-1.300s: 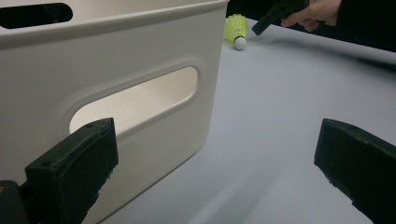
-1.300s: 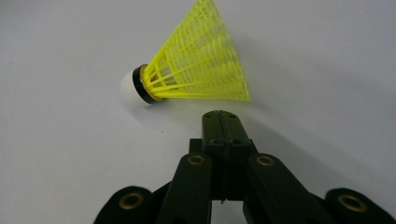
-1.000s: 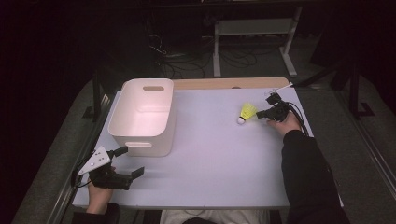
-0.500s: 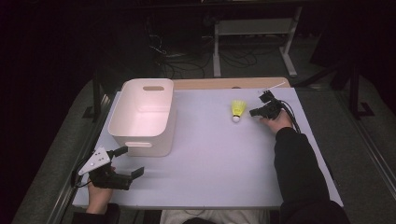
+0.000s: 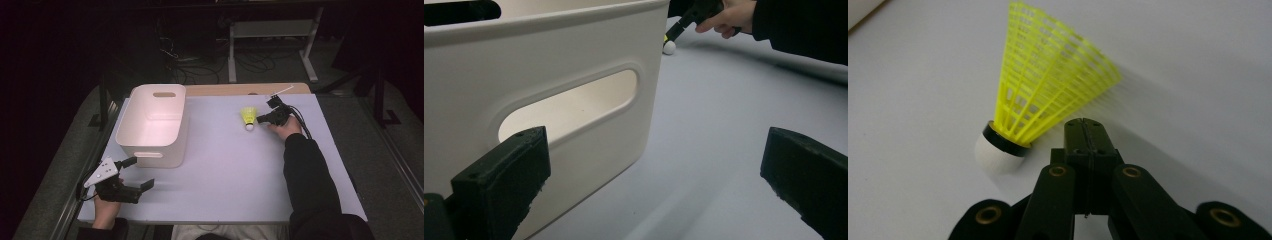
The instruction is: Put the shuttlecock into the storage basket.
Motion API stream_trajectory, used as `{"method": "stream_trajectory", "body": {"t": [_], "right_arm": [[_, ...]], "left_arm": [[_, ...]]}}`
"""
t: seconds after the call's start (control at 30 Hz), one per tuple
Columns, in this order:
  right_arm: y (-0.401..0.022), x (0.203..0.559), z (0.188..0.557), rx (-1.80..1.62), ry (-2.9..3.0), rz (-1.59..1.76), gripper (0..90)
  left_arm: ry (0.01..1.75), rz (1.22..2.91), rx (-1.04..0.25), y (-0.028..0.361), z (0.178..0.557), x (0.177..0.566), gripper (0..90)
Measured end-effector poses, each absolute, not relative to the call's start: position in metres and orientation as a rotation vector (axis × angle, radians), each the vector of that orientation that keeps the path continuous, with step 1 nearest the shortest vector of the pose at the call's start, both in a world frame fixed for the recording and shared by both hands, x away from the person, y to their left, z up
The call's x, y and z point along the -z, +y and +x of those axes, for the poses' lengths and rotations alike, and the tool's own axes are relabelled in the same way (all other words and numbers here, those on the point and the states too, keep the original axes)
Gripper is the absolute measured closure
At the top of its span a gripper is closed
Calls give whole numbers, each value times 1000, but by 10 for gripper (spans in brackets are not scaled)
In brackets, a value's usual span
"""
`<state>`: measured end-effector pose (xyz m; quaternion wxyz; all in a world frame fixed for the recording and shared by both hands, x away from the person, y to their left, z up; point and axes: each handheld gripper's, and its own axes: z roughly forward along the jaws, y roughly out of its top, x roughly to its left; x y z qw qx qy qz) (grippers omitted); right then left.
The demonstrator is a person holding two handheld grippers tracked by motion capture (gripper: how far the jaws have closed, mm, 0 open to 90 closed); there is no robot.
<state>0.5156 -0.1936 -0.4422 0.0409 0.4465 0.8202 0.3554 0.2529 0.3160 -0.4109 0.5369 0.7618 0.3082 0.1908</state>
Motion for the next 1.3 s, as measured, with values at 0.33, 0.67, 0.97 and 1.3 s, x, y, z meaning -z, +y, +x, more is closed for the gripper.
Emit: {"method": "stream_trajectory", "body": {"t": [0.33, 0.67, 0.97, 1.3], "right_arm": [[-174, 444, 519, -1087, 2545, 1324, 885], [-166, 438, 517, -1109, 2554, 1274, 885], [-163, 433, 513, -1119, 2566, 1242, 885], [-158, 422, 504, -1136, 2584, 1176, 884]], "left_arm": [[740, 1823, -449, 316, 254, 411, 0], [743, 1820, -451, 317, 254, 411, 0], [743, 1820, -451, 317, 254, 411, 0], [742, 1818, -450, 317, 254, 411, 0]]}}
